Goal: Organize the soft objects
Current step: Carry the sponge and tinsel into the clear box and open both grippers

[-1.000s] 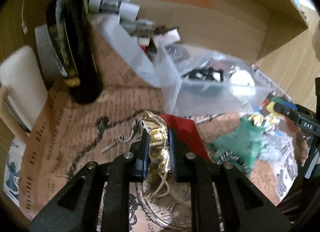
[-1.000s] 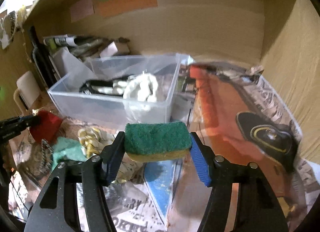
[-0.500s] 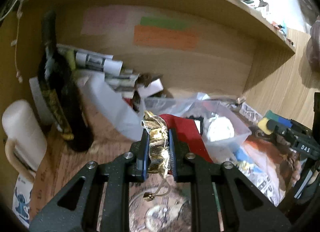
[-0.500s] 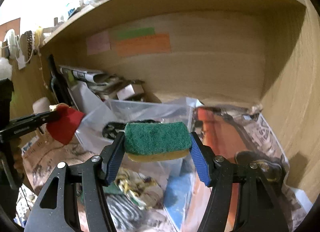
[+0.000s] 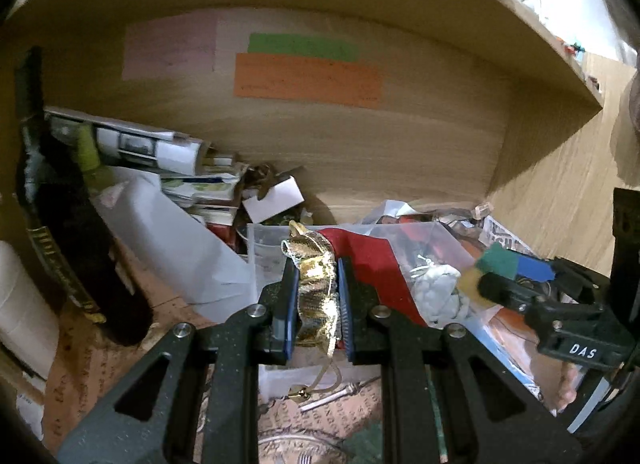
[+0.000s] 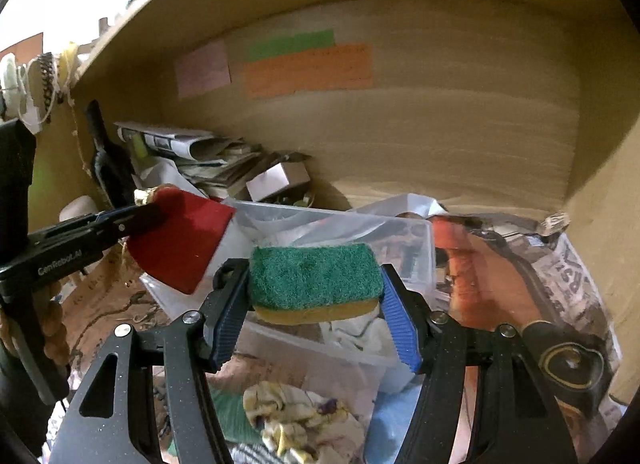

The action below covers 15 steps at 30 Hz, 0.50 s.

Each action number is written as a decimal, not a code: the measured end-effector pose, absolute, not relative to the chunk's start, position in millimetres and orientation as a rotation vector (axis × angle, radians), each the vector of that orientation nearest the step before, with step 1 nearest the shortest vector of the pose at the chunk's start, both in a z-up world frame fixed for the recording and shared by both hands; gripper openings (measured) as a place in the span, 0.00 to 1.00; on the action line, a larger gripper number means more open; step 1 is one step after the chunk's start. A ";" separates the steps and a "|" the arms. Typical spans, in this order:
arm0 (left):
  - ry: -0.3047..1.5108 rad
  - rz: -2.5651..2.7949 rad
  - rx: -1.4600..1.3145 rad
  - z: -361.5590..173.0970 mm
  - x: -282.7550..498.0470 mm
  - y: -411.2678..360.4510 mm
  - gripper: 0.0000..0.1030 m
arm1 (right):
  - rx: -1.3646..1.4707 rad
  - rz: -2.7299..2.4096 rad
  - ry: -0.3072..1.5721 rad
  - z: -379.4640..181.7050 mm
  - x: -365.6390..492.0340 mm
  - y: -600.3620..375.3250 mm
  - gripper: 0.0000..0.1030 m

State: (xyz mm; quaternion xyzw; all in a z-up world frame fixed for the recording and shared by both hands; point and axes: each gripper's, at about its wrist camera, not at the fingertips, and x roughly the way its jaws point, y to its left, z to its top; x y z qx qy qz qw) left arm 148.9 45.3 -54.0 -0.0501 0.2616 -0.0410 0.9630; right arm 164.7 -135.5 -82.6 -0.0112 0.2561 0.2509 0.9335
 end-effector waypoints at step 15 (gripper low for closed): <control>0.636 -0.074 -0.025 -94.7 189.9 33.5 0.17 | -0.119 0.520 0.665 -108.2 205.4 -105.1 0.59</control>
